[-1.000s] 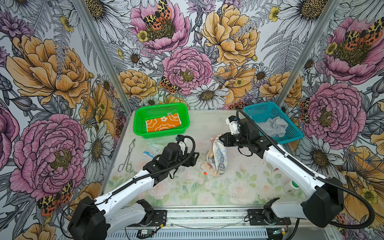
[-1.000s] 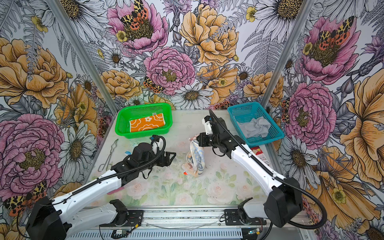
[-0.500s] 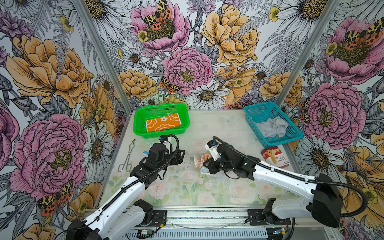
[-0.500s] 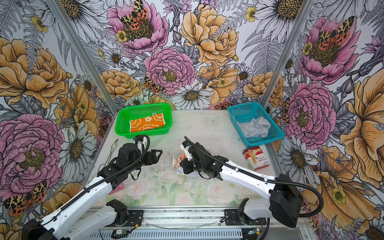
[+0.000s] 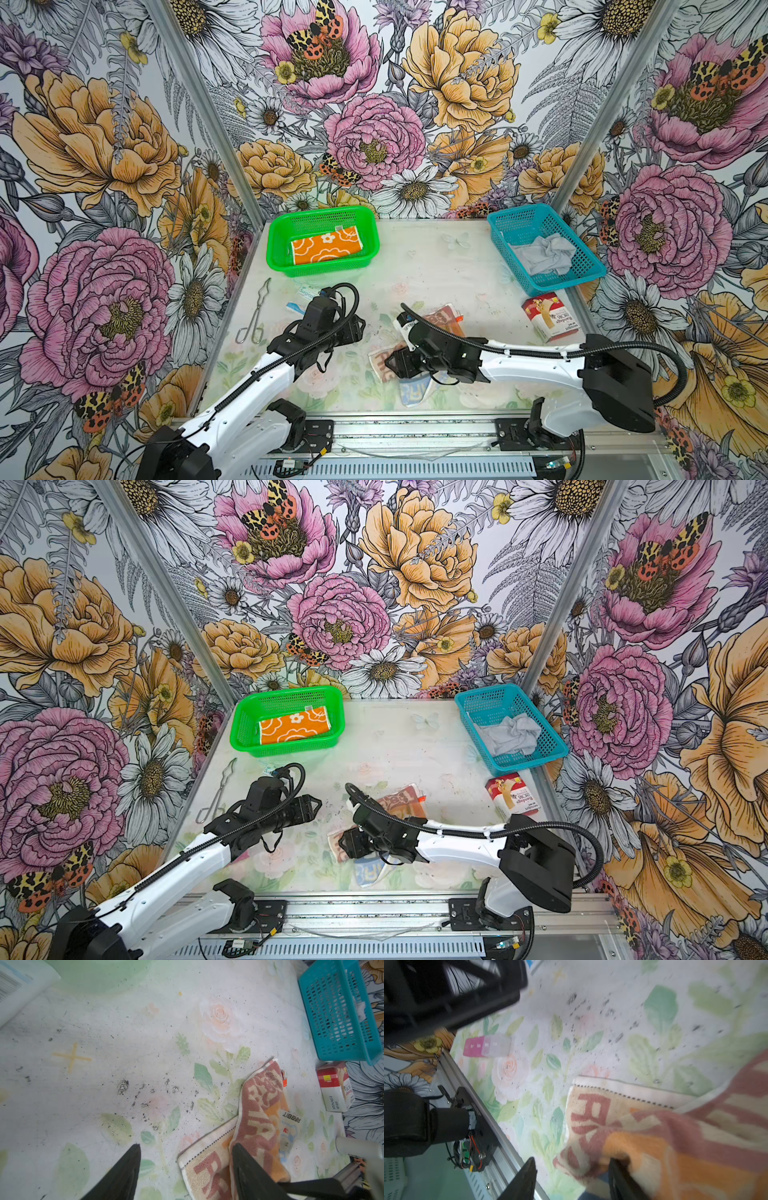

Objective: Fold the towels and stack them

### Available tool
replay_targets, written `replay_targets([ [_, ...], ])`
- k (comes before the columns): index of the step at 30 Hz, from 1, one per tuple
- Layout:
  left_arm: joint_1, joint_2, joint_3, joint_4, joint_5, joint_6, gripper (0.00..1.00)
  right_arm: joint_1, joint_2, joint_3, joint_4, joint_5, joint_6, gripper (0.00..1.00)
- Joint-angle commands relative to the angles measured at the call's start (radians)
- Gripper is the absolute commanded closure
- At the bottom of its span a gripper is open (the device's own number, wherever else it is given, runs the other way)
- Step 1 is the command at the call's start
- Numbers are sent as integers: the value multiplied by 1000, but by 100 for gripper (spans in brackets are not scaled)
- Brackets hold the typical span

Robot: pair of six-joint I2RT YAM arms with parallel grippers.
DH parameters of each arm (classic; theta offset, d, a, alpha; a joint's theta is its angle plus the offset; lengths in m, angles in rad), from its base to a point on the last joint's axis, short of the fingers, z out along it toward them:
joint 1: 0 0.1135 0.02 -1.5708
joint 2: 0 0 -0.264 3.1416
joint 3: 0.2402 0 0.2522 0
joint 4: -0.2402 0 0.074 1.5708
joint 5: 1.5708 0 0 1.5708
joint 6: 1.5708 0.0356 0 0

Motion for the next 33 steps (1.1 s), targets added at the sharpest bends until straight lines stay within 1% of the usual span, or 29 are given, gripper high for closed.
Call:
replay_targets([
  [1,-26,15,-43,8,48,-36,34,-109,-83,10,-91,42,-43,41],
  [3,-63,34,-56,27,63,-53,37,-195,-98,15,-124,10,-85,39],
  [5,-110,68,-49,27,58,-59,39,-254,-93,29,-133,-31,-118,38],
  [6,-138,86,-44,24,50,-65,41,-301,-85,43,-151,-39,-134,36],
  [10,-230,131,-32,2,-4,-104,45,-377,-34,87,-183,-49,-179,33],
  [12,-264,138,-33,-17,-55,-125,45,-400,6,108,-181,-68,-196,32],
  [18,-268,164,-35,-17,-139,-130,47,-429,93,135,-182,-75,-215,31],
  [24,-269,254,-18,21,-133,-107,48,-484,129,144,-188,-68,-243,30],
  [27,-272,274,-6,40,-130,-105,49,-523,158,165,-209,-57,-262,30],
  [30,-278,302,8,46,-134,-99,52,-561,183,175,-210,-64,-275,30],
  [33,-290,338,25,54,-122,-94,57,-573,214,198,-214,-98,-285,29],
])
